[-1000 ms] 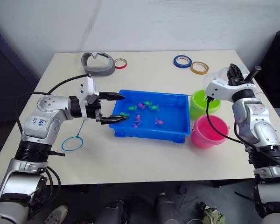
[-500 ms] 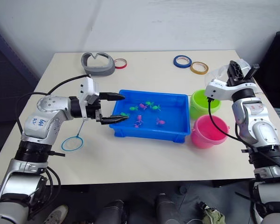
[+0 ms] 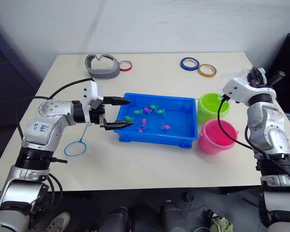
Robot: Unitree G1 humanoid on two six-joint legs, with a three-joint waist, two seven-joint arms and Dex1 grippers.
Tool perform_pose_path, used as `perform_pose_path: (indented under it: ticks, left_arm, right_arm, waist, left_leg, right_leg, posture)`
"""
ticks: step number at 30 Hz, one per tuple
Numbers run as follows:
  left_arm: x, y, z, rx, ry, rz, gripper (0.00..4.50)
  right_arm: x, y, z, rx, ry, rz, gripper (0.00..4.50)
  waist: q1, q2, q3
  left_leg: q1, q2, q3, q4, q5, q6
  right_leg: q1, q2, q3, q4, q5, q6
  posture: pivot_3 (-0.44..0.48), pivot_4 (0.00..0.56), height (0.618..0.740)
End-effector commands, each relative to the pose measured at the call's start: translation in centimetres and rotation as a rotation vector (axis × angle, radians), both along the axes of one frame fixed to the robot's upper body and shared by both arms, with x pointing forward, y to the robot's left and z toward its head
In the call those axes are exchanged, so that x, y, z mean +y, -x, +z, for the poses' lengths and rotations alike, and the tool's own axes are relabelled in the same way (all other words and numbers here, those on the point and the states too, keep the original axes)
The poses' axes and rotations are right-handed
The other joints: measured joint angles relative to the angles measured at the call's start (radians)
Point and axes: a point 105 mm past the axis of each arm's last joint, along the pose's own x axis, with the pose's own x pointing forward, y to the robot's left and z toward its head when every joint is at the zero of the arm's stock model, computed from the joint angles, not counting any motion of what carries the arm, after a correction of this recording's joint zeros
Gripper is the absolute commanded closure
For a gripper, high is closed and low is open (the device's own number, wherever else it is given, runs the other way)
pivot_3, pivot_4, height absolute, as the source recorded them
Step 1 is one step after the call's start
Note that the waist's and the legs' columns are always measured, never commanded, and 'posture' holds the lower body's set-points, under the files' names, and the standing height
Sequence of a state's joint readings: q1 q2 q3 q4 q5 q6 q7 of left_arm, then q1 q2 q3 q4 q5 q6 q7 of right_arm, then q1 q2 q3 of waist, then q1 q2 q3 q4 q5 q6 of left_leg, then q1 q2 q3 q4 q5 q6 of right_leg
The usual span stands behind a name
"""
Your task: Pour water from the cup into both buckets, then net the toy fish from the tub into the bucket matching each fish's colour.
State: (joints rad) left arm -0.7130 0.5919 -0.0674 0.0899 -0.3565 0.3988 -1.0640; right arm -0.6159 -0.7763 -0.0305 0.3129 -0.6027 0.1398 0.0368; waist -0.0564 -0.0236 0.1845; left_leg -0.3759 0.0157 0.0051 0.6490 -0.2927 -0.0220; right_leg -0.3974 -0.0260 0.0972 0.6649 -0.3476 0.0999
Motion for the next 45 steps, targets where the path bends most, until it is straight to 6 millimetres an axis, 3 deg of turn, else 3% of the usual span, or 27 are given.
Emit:
perform_pose_path:
  ticks: [1,5,8,10,15,21,31,39,42,45]
  left_arm:
    - [-0.1,0.7,1.2,-0.017,0.052,-0.024,0.00]
    - [-0.1,0.8,1.8,-0.037,0.102,-0.025,0.00]
    - [-0.4,1.0,1.8,-0.022,0.119,-0.026,0.00]
    - [-0.7,1.2,1.8,-0.014,0.134,-0.035,0.00]
    - [-1.3,1.7,2.1,0.000,0.158,-0.066,0.00]
    - [-1.5,2.5,1.8,0.010,0.159,-0.101,0.00]
    - [-2.1,3.1,1.5,0.022,0.165,-0.107,0.00]
    - [-2.2,3.1,1.3,0.028,0.165,-0.108,0.00]
    - [-2.2,3.1,1.3,0.028,0.163,-0.108,0.00]
    - [-2.1,3.1,1.3,0.029,0.162,-0.107,0.00]
  right_arm:
    - [-2.9,1.6,0.9,-0.045,-0.258,-0.024,4.46]
    - [-6.7,3.7,-2.4,-0.066,-0.623,-0.111,4.46]
    - [-8.3,5.4,-6.0,-0.111,-0.959,-0.165,4.46]
    - [-8.5,6.4,-8.7,-0.122,-1.141,-0.202,4.46]
    - [-7.9,7.4,-12.3,-0.181,-1.411,-0.231,4.46]
    - [-8.1,7.7,-14.1,-0.242,-1.484,-0.271,4.46]
    - [-9.3,7.9,-13.9,-0.356,-1.441,-0.296,4.46]
    - [-8.7,8.1,-14.8,-0.321,-1.436,-0.290,4.46]
    - [-8.8,8.6,-15.1,-0.302,-1.415,-0.299,3.44]
    - [-8.9,9.7,-15.3,-0.272,-1.380,-0.310,2.03]
  waist:
    - [0.000,0.000,0.000]
    - [0.002,0.000,0.000]
    - [0.003,0.000,0.000]
    - [0.002,0.000,0.000]
    - [-0.006,0.000,0.000]
    - [-0.005,0.000,0.000]
    - [-0.004,0.000,0.000]
    - [-0.004,0.000,0.000]
    - [-0.003,0.000,0.000]
    - [-0.002,0.000,0.000]
  left_leg:
    - [0.000,0.000,0.000,0.000,0.000,0.000]
    - [0.000,0.000,0.000,0.000,0.000,0.000]
    - [0.000,0.000,-0.001,0.000,0.000,0.000]
    - [0.000,0.000,-0.001,0.000,0.000,0.000]
    - [0.001,0.000,0.001,-0.001,0.000,0.001]
    - [0.002,0.000,0.002,-0.001,0.000,0.001]
    - [0.002,0.000,0.002,-0.001,0.000,0.001]
    - [0.002,0.000,0.002,-0.001,0.000,0.001]
    - [0.002,0.000,0.002,-0.001,0.000,0.001]
    - [0.002,0.000,0.002,-0.002,0.000,0.001]
  right_leg:
    - [0.000,0.000,0.000,0.000,0.000,0.001]
    - [0.000,0.000,0.000,0.000,0.001,0.001]
    - [0.001,0.000,0.000,0.000,0.001,0.002]
    - [0.001,0.000,0.000,0.000,0.001,0.002]
    - [0.001,0.000,0.002,0.000,0.001,0.002]
    - [0.001,0.000,0.003,0.000,0.001,0.002]
    - [0.001,0.000,0.003,-0.001,0.001,0.002]
    - [0.001,0.001,0.003,-0.002,0.001,0.002]
    - [0.001,0.001,0.003,-0.002,0.001,0.002]
    - [0.001,0.000,0.003,-0.002,0.001,0.002]
  posture:
    - [0.000,0.150,0.740]
    - [0.000,0.150,0.740]
    - [0.000,0.150,0.740]
    - [0.000,0.150,0.740]
    - [0.000,0.150,0.740]
    - [0.000,0.150,0.740]
    - [0.000,0.150,0.740]
    - [0.000,0.150,0.740]
    - [0.000,0.150,0.740]
    - [0.000,0.150,0.740]
